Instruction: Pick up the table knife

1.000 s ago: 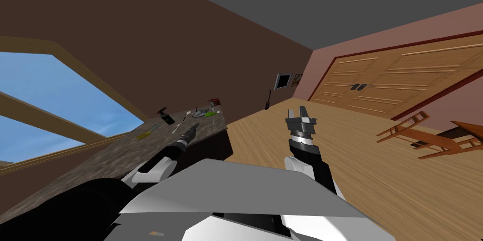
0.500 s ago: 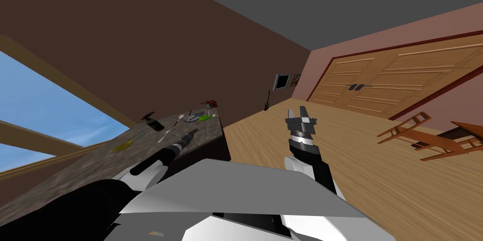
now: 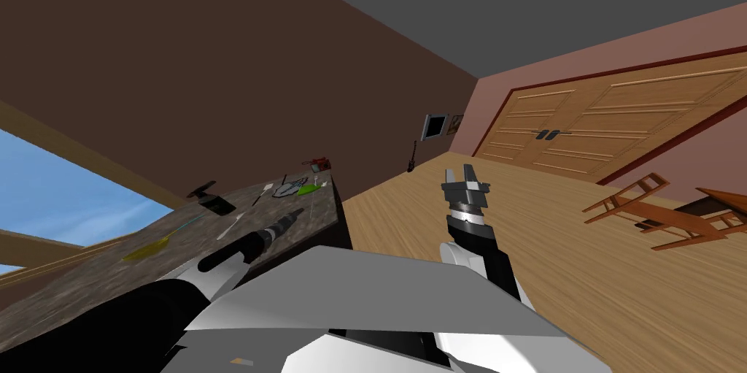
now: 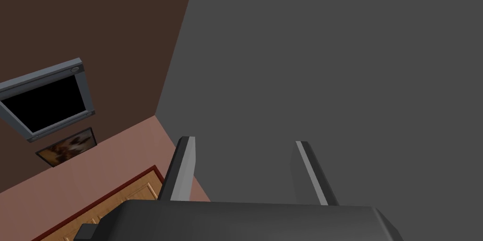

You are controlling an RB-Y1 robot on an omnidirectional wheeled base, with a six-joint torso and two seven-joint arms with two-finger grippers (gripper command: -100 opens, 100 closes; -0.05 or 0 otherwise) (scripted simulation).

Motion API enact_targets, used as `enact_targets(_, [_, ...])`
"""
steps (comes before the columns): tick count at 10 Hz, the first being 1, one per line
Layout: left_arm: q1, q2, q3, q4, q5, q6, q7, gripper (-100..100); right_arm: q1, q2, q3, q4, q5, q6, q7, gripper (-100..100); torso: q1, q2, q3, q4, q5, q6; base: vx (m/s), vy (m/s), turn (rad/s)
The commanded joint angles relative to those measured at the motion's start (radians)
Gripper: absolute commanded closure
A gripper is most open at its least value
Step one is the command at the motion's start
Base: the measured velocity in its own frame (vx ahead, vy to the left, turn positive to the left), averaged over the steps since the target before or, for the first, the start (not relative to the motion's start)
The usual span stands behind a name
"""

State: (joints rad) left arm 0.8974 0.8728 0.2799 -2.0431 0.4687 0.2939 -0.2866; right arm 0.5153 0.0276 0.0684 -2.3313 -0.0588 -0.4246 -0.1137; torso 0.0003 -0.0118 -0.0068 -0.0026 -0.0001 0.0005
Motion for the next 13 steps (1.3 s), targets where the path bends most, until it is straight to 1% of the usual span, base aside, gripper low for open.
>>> enact_targets(1, [0.008, 0.031, -0.004, 0.011, 0.004, 0.018, -0.006, -100, 0.000, 0.000, 0.000, 0.000, 0.000, 0.000, 0.000, 0, 0.000, 0.000, 0.000, 0.000, 0.000, 0.000, 0.140, 0.012, -0.022])
enact_targets(2, [0.035, 0.067, -0.009, 0.011, 0.001, 0.054, -0.019, -100, 0.000, 0.000, 0.000, 0.000, 0.000, 0.000, 0.000, 0, 0.000, 0.002, 0.001, 0.000, 0.000, 0.000, 0.167, -0.009, -0.041])
enact_targets(3, [0.062, 0.109, -0.014, 0.011, -0.001, 0.080, -0.032, -100, 0.000, 0.000, 0.000, 0.000, 0.000, 0.000, 0.000, 0, 0.000, 0.000, 0.000, 0.000, 0.000, 0.000, 0.237, 0.012, -0.069])
enact_targets(4, [0.062, 0.109, -0.014, 0.011, -0.001, 0.089, -0.032, -100, 0.000, 0.000, 0.000, 0.000, 0.000, 0.000, 0.000, 0, 0.000, -0.003, -0.002, -0.001, 0.000, 0.000, 0.174, 0.006, -0.026])
enact_targets(6, [0.110, 0.178, -0.023, 0.010, -0.006, 0.154, -0.055, -100, 0.000, 0.000, 0.000, 0.000, 0.000, 0.000, 0.000, 0, -0.001, 0.001, 0.000, 0.000, 0.000, 0.000, 0.160, -0.007, -0.050])
enact_targets(7, [0.110, 0.181, -0.023, 0.010, -0.006, 0.154, -0.055, -100, 0.000, 0.000, 0.000, 0.000, 0.000, 0.000, 0.000, 0, -0.001, 0.000, 0.000, 0.000, 0.000, 0.000, 0.140, 0.010, -0.023])
enact_targets(9, [0.150, 0.239, -0.030, 0.009, -0.009, 0.208, -0.075, -100, 0.000, 0.000, 0.000, 0.000, 0.000, 0.000, 0.000, 0, 0.000, 0.003, 0.001, 0.000, 0.000, 0.000, 0.150, -0.003, -0.043])
enact_targets(10, [0.167, 0.262, -0.033, 0.008, -0.010, 0.231, -0.083, -100, 0.000, 0.000, 0.000, 0.000, 0.000, 0.000, 0.000, 0, -0.001, 0.001, 0.000, 0.000, 0.000, 0.000, 0.198, 0.000, -0.036])
enact_targets(11, [0.182, 0.281, -0.036, 0.008, -0.011, 0.250, -0.090, -100, 0.000, 0.000, 0.000, 0.000, 0.000, 0.000, 0.000, 0, -0.001, -0.001, -0.001, 0.000, 0.000, 0.000, 0.172, 0.030, -0.029])
enact_targets(13, [0.202, 0.306, -0.039, 0.007, -0.011, 0.279, -0.100, -100, 0.000, 0.000, 0.000, 0.000, 0.000, 0.000, 0.000, 0, 0.000, 0.002, 0.001, 0.000, 0.000, 0.000, 0.114, 0.013, -0.035])
